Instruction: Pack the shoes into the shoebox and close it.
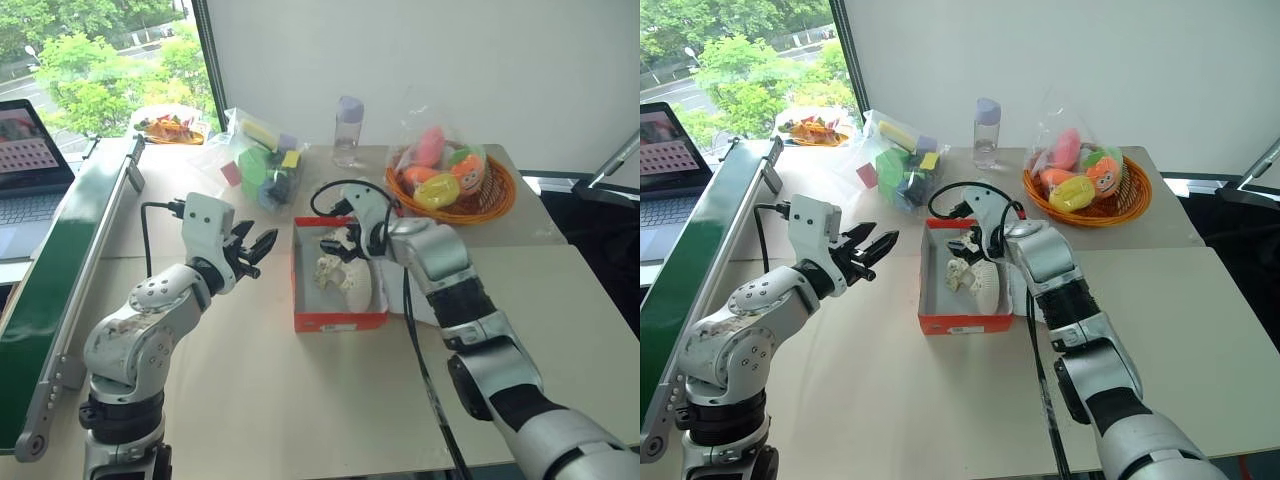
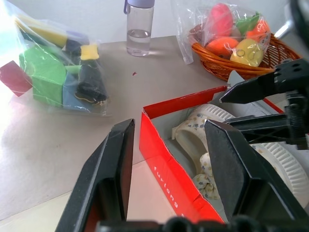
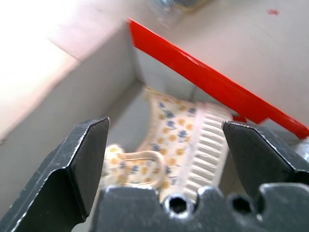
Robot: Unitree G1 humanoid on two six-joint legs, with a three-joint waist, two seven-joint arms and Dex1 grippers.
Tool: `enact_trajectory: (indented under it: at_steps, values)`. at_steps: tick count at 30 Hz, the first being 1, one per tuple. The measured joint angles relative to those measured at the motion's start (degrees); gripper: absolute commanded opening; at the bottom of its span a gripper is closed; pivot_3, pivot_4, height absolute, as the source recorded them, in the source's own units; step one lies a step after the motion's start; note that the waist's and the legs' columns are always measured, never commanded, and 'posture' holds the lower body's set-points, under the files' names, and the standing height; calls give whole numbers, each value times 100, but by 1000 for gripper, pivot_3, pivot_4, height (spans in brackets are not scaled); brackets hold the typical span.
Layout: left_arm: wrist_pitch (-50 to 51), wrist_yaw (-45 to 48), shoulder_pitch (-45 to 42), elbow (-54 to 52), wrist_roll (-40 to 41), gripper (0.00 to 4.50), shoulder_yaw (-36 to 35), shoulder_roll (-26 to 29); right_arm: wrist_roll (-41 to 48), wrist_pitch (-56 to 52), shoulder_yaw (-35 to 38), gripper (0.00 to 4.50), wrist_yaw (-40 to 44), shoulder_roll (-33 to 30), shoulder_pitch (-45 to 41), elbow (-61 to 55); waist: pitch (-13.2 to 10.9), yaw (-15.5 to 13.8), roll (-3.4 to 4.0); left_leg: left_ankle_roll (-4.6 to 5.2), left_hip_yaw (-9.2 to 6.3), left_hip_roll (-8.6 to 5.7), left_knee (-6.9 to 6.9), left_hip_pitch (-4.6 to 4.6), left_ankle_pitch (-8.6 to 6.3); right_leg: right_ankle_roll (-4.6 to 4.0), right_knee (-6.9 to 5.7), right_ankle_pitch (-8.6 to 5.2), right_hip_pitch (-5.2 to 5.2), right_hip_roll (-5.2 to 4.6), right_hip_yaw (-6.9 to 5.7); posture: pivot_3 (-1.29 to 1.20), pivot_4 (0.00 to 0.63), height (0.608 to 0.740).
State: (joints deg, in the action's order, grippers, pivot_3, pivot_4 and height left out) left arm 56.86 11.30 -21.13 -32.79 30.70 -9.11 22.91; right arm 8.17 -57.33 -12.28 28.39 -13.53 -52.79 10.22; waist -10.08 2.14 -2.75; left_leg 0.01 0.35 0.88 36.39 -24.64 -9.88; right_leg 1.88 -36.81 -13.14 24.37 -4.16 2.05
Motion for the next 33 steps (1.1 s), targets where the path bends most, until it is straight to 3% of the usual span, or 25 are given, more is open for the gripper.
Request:
enact_trajectory:
  at_steps: [6,11,14,17,21,25,33]
  values:
    - [101,-151,9,-24,12,2421,-344,34,463,85,316,4450,423,-31,-3,-413,0,18,1,0,7,2,0,2,0,-1,1,0,-1,5,0,0,150,740]
    - [39,-732,489,-148,-452,2421,-859,127,1403,1039,958,4450,1383,348,-51,-396,-2,55,3,0,1,9,-5,5,0,-1,3,1,0,11,5,0,150,740]
    - [-173,-1228,880,-145,-861,2421,-1487,-32,1445,1771,969,4450,1807,373,-69,-50,-2,34,3,-1,4,6,-4,8,0,-2,4,2,-3,5,3,0,150,740]
    - [-343,-1462,1492,-179,-1175,3027,-2072,-39,1275,2511,592,4500,2353,329,-39,228,-2,41,3,-1,5,6,-7,10,-1,-3,6,2,-1,2,4,0,150,740]
    - [-584,-1545,1969,-351,-1282,4430,-2760,-208,1270,2953,349,4500,2916,477,-25,756,-2,22,3,-3,1,12,-7,11,-1,-7,3,4,-3,-4,-3,0,150,740]
    - [-866,-1557,2255,-470,-1262,4430,-3301,-451,1220,3392,140,4500,3276,694,-36,1140,-2,11,3,-4,-2,11,-7,18,-1,-7,3,4,-6,-17,-4,0,150,740]
    - [-1725,-1182,2473,-290,-819,4430,-3727,-832,1059,3624,-192,4500,3608,988,24,1430,-2,13,3,-42,-3,13,-8,22,-25,-11,2,3,-7,-16,-6,0,150,740]
